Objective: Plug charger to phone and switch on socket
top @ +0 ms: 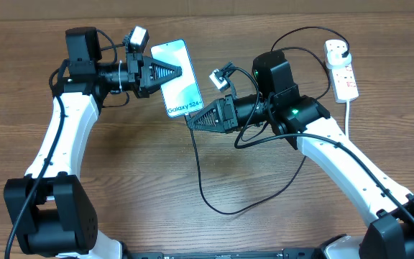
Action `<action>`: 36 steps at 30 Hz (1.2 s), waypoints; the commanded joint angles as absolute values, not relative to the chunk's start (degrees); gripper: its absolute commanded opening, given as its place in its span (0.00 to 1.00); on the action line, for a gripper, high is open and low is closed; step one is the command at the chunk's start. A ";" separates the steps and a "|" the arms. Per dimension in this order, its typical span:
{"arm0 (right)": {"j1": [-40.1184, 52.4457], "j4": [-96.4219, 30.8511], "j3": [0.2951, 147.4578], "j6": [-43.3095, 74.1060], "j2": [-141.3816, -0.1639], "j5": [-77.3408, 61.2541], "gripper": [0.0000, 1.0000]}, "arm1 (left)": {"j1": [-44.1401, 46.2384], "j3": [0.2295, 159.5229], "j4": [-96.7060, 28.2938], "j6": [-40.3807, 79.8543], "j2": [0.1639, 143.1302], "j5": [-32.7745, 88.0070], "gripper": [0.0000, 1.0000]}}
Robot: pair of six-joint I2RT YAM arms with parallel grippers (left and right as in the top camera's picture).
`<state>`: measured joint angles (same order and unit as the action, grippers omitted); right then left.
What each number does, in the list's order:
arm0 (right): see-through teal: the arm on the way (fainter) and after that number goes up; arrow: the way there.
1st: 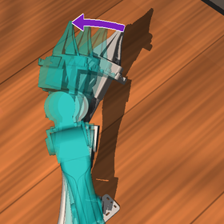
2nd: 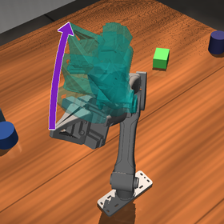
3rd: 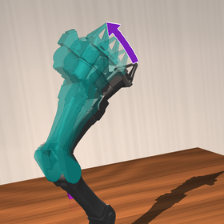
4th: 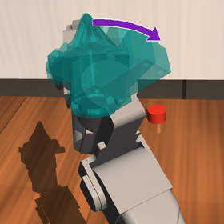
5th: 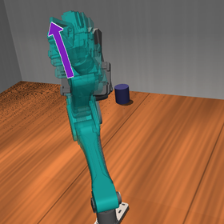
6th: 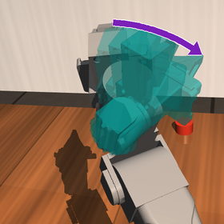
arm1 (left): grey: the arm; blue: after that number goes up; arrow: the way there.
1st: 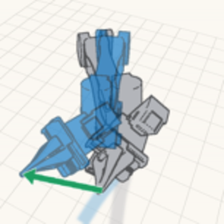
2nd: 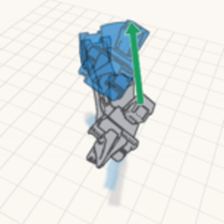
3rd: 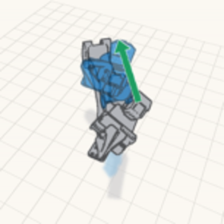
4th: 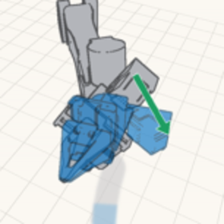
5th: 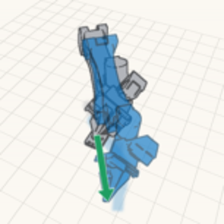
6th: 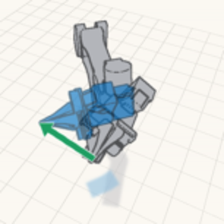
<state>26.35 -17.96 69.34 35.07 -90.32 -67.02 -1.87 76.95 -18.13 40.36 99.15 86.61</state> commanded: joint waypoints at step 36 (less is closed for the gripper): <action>25.36 -11.18 70.52 38.70 -89.80 -57.01 0.04 | -0.23 77.73 -18.15 39.40 98.91 90.59 0.04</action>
<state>26.35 -14.24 69.32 36.88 -90.32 -63.00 -1.89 76.97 -17.72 40.36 99.15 85.25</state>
